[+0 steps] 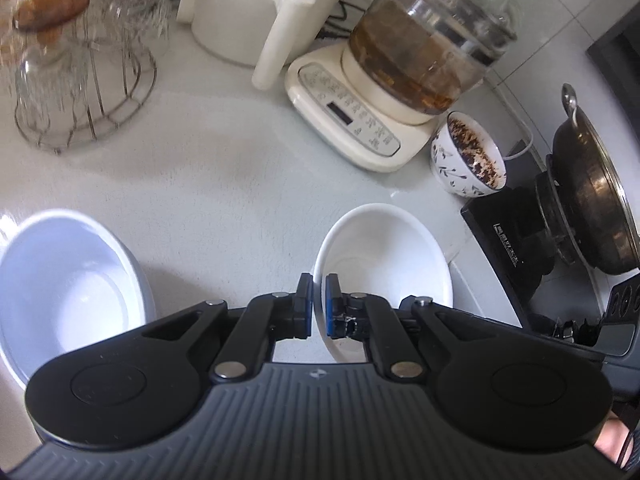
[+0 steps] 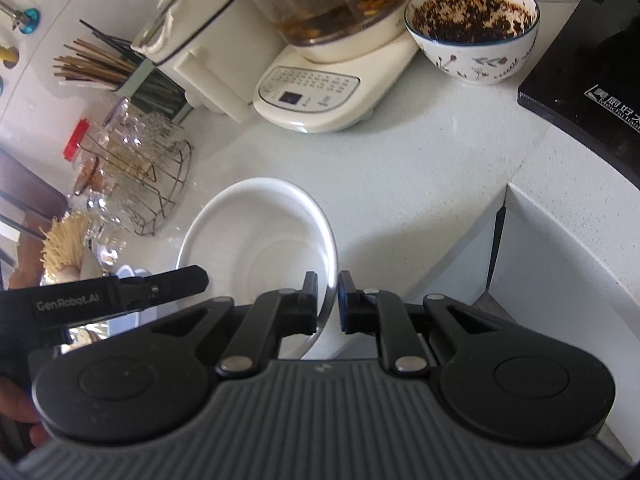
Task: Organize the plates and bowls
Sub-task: 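Lift the ceramic bowl with both grippers and carry it toward the floral plate stack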
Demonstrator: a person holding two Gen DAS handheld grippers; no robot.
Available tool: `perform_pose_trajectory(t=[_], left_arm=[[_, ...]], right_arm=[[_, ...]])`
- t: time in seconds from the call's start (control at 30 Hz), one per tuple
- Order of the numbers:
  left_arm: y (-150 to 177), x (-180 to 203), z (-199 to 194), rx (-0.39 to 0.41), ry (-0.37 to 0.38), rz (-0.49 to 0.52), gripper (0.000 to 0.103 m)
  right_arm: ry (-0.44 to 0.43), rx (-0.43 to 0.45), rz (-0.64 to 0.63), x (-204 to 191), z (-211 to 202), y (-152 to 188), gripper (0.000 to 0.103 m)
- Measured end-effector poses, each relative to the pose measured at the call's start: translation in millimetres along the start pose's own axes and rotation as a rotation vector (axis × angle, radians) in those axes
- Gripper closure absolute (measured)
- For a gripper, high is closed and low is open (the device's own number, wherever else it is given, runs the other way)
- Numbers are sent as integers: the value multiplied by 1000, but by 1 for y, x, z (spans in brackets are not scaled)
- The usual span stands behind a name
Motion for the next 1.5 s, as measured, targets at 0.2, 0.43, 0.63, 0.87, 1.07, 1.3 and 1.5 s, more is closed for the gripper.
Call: perform_pose_trajectory(t=[0.2,0.43,0.63,0.87,1.07,1.3,1.5], left_arm=[[-7,6,-34,17,21,22,96],[-8,3,-68,49,9,55,96],[-5,-12,-89,75,25,41,96],[-1,-34,-111,102,36,15,96],[0,-53,-128,124,42,-1,96],[5,-79,-143,148,33,-37,96],[13,-99,-151,152,40,-105,96]], right_arm=[[-20,41,30,-16,-22,-1,90],[-37,82,44,-41,-37,3,90],[-24,103,12,-65,-44,9,90],[-33,118,-17,-93,-46,12,90],[-45,136,-42,-116,-45,12,90],[-64,126,-73,-139,-34,13,90],[-57,104,-127,-156,-23,16,90]])
Point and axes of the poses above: each gripper's, at about its wrist camera, not at the fingertips, and z roughly the way its jaws point, x to its right, y to its underside, the point moved 6 cm from there along z, roughly the way its jaws point, and after that the axes turned 6 degrees about -x, right-handed, at the moved point
